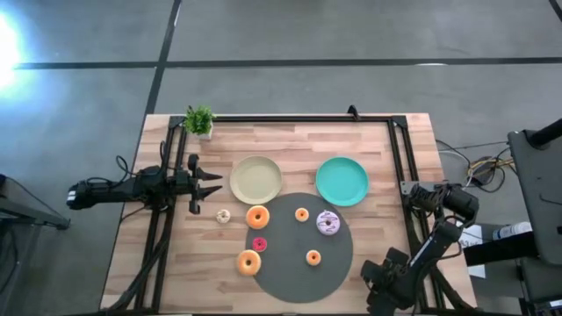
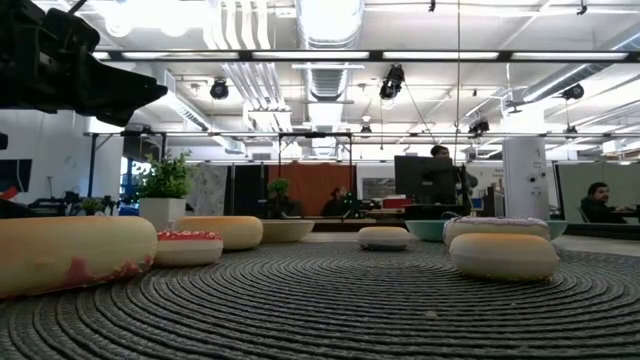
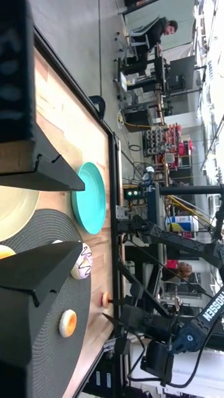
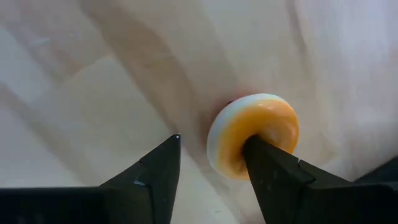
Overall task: Pick & Place donuts
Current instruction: Put the small orange donut on the green plate
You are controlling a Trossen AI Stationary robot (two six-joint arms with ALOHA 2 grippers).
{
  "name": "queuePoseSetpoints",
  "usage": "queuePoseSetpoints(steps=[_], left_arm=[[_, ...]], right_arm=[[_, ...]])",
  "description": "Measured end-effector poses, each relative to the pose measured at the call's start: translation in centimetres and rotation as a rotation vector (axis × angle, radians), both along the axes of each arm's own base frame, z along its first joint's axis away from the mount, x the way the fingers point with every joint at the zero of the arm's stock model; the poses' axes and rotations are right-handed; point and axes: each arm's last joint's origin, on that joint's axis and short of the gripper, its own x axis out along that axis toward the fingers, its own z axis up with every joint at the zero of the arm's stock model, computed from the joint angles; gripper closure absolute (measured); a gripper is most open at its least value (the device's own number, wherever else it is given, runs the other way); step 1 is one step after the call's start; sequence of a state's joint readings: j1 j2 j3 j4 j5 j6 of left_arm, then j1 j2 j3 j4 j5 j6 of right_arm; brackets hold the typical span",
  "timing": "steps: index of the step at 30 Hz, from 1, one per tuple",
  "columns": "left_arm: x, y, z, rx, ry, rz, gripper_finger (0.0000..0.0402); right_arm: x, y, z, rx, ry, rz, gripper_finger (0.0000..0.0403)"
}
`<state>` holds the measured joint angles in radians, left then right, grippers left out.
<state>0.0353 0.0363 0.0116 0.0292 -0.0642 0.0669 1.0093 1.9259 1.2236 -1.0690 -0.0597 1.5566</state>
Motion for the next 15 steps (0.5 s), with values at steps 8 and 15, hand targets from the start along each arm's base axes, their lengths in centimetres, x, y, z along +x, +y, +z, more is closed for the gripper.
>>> queuePoseSetpoints(steps=[8,15], left_arm=[[0.0,0.0,0.0,0.000,0.000,0.000,0.0284],[0.0,0.0,0.0,0.000,0.001,0.000,0.0284]], right_arm=[[0.0,-1.2,-0.2,-0.067,0.022,-0.070,0.0336],[0.8,-3.1,2.2,-0.012,-0.122,-0.249,0.0392]])
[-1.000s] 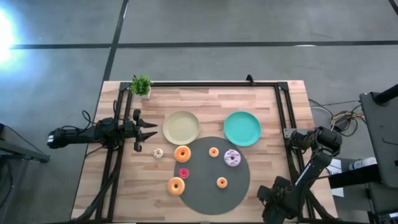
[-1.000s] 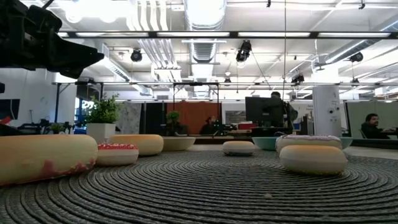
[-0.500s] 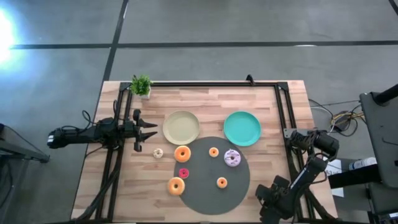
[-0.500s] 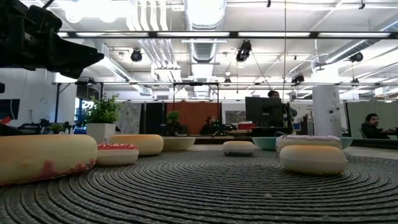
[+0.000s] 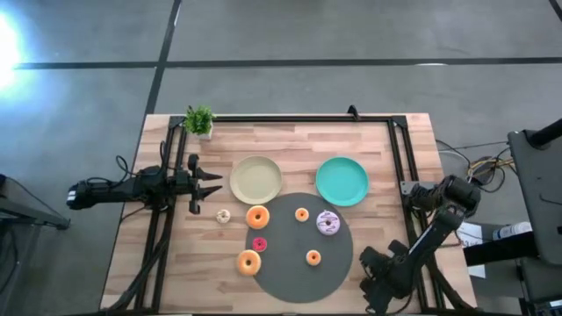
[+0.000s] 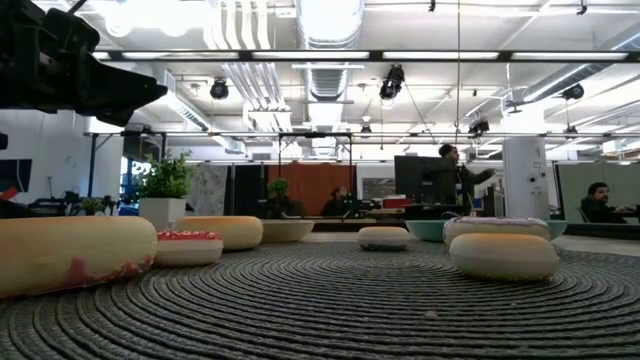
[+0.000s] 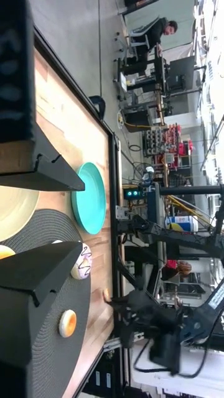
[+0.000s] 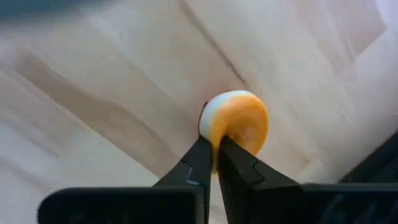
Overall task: Pick & Place donuts
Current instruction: Put the small orange donut on the green plate
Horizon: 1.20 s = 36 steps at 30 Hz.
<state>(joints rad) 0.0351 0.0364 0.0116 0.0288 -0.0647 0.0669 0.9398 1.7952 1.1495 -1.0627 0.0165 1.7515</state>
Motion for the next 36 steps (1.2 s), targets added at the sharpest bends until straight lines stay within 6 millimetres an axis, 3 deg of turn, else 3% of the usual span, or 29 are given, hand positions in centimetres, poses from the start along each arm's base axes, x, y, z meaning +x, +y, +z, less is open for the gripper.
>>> queuePoseSetpoints(steps=[4,8,11,17,22,26,36], left_arm=[[0.0,0.0,0.0,0.000,0.000,0.000,0.0284],[0.0,0.0,0.0,0.000,0.000,0.000,0.0284],[0.0,0.0,0.0,0.000,0.000,0.001,0.0284],[0.0,0.0,0.0,0.000,0.000,0.000,0.0284],[0.0,0.0,0.0,0.000,0.000,0.001,0.0284],[0.0,0.0,0.0,0.000,0.000,0.000,0.0284],[0.0,0.0,0.0,0.000,0.000,0.000,0.0284]], right_arm=[[-0.6,-2.8,2.9,0.017,-0.213,-0.185,0.0393],[-2.3,-7.0,5.2,0.078,-0.639,-0.467,0.0394],[-2.9,-10.3,5.5,0.159,-0.925,-0.620,0.0394],[-2.2,-15.0,4.4,0.189,-1.183,-0.736,0.0394],[-2.2,-18.3,2.2,0.048,-1.176,-0.880,0.0394],[-1.3,-20.2,0.7,0.042,-1.032,-0.944,0.0394],[0.1,-21.6,-1.2,-0.001,-0.843,-0.955,0.0391]])
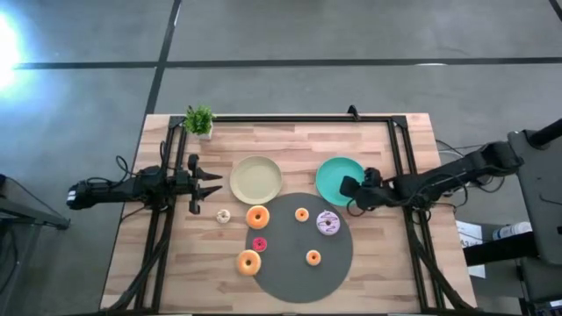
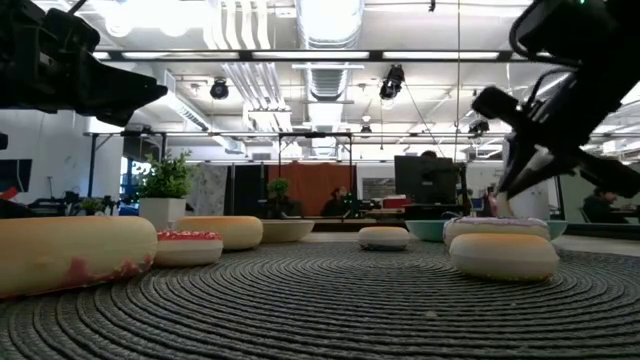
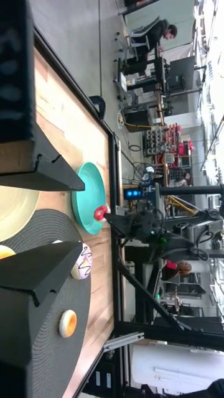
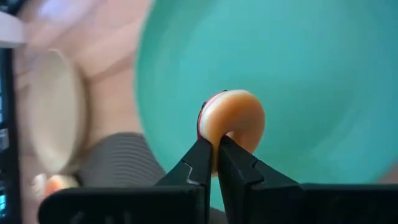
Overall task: Pick & Place donuts
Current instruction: Put the small orange donut on the green plate
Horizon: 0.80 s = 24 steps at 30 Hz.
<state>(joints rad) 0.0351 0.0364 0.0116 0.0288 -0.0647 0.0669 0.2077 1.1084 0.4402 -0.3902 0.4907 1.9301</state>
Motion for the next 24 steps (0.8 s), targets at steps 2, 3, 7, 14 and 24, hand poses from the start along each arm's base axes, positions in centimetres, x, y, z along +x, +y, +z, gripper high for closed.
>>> queuePoseSetpoints(steps=[2,3,7,14,24], left_arm=[[0.0,0.0,0.0,0.000,0.000,0.000,0.0284],[0.0,0.0,0.0,0.000,0.000,0.000,0.0284],[0.0,0.0,0.0,0.000,0.000,0.000,0.0284],[0.0,0.0,0.0,0.000,0.000,0.000,0.0284],[0.0,0.0,0.0,0.000,0.000,0.000,0.0284]], right_arm=[[-0.1,0.1,-0.7,0.035,0.027,-0.008,0.0390],[-0.2,0.1,-1.1,0.050,0.047,-0.005,0.0390],[-0.1,0.2,-1.4,0.072,0.068,0.002,0.0390],[-0.7,0.1,-0.2,0.058,0.129,0.018,0.0390],[-0.7,-0.3,0.6,-0.033,0.054,-0.059,0.0389]])
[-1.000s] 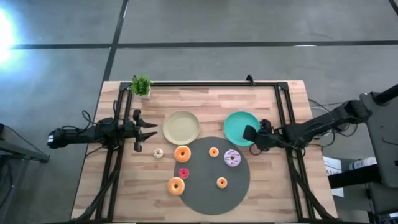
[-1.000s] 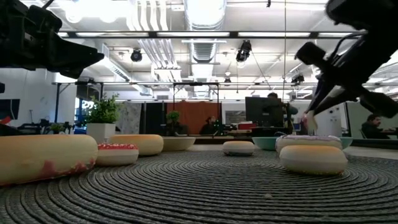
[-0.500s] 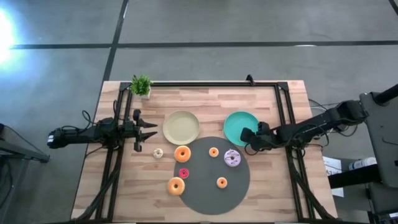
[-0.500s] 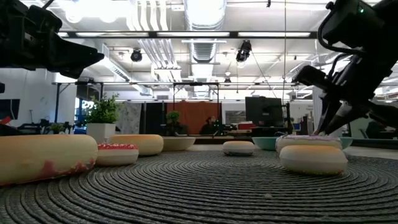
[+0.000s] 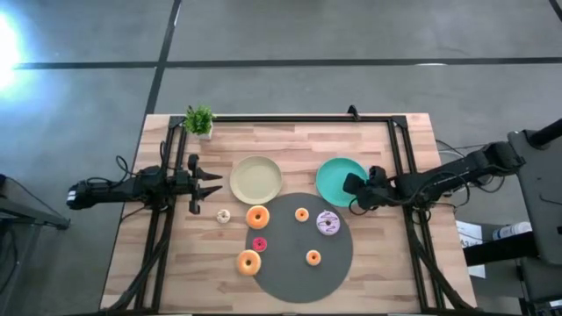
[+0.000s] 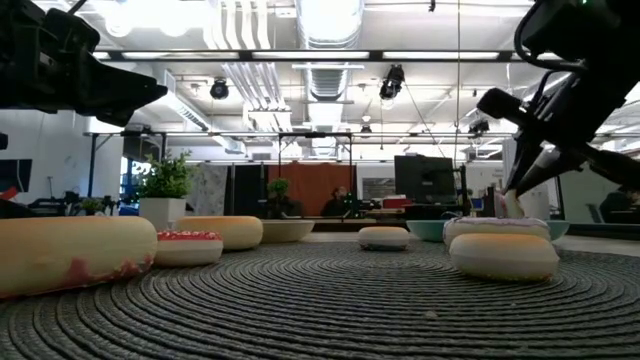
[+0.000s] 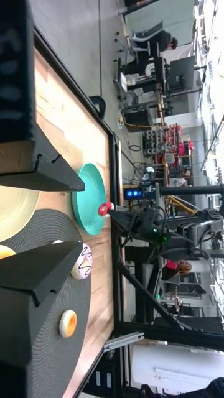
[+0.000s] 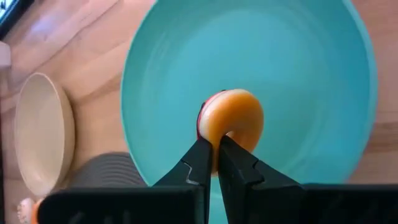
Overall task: Pick & Place donuts
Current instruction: Put the small orange donut on the green plate
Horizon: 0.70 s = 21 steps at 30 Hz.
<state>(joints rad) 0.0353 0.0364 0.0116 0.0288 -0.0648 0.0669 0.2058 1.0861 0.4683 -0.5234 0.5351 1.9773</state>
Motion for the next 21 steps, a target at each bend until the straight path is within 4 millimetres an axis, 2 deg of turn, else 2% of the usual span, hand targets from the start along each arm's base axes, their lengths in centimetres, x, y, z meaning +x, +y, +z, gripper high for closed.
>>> queuePoseSetpoints(steps=[3,7,13,21], left_arm=[[0.0,0.0,0.0,0.000,0.000,0.000,0.0284],[0.0,0.0,0.0,0.000,0.000,0.000,0.0284],[0.0,0.0,0.0,0.000,0.000,0.000,0.0284],[0.0,0.0,0.0,0.000,0.000,0.000,0.0284]], right_arm=[[0.2,0.1,-0.7,0.024,0.035,0.001,0.0379],[0.9,0.3,-1.3,0.041,0.032,0.002,0.0341],[1.9,0.2,-0.6,-0.051,-0.076,0.011,0.0283],[1.4,0.2,-1.8,0.063,0.006,0.001,0.0260]])
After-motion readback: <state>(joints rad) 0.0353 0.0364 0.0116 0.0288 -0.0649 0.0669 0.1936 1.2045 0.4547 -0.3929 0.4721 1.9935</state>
